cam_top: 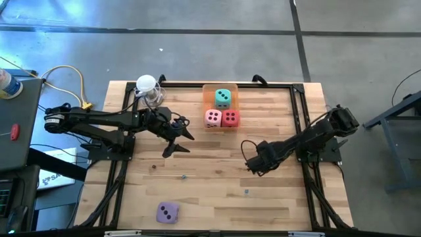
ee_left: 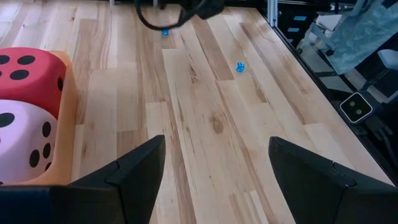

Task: Pick & Place Dice
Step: Put the blue die into the orange bin

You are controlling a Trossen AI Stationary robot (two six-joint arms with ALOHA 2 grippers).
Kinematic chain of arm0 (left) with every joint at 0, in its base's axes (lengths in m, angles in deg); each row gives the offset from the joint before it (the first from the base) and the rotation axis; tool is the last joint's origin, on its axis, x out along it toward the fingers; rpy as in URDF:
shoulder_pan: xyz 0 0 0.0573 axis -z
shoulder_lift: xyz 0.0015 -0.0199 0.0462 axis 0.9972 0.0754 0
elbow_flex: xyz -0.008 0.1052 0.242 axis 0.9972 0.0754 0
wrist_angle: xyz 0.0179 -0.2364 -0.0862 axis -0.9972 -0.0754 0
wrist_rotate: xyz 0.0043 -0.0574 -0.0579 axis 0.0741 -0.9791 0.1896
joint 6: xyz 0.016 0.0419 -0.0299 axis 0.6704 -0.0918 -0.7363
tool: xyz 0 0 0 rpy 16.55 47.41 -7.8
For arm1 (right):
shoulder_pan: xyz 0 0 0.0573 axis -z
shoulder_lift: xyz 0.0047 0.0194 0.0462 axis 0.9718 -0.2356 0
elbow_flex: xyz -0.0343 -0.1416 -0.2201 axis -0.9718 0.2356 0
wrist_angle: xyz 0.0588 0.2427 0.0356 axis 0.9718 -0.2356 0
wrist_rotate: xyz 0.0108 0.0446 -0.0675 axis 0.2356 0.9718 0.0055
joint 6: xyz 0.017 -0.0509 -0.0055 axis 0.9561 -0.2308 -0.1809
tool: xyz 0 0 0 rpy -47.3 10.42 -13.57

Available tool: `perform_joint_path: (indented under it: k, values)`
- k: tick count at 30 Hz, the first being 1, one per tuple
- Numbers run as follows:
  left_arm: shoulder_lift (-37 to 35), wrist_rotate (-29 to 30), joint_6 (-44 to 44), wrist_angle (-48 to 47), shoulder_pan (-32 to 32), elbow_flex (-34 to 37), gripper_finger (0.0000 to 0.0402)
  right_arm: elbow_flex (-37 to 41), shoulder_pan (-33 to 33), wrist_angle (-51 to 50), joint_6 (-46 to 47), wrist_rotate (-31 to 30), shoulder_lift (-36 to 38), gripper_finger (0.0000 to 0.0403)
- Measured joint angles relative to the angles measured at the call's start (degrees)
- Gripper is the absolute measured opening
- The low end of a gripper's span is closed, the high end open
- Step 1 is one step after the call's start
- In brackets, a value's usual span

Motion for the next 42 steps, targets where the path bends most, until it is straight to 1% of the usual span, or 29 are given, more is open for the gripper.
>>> perform_joint_path:
  k: [6,12,16,21,35,42]
  values:
    - [0.00,0.00,0.28,0.02,-0.01,0.00,0.0278,5.27,-0.74,7.43,2.07,1.63,0.00,0.0254]
    - [0.00,0.01,0.39,0.02,0.00,0.01,0.0278,8.14,-0.74,9.66,3.01,0.43,0.00,0.0254]
    - [0.00,0.02,0.39,0.02,-0.01,0.00,0.0278,8.45,-0.72,10.46,3.03,-0.28,0.00,0.0254]
    - [0.00,0.00,0.42,0.02,0.01,0.00,0.0278,8.43,-0.61,11.39,3.05,0.42,0.00,0.0254]
    - [0.00,0.02,0.42,0.00,0.00,0.00,0.0278,8.41,-0.61,11.67,2.77,-0.04,0.00,0.0254]
    - [0.00,0.02,0.44,0.00,0.01,0.00,0.0278,8.40,-0.61,12.91,2.64,-1.53,0.00,0.0254]
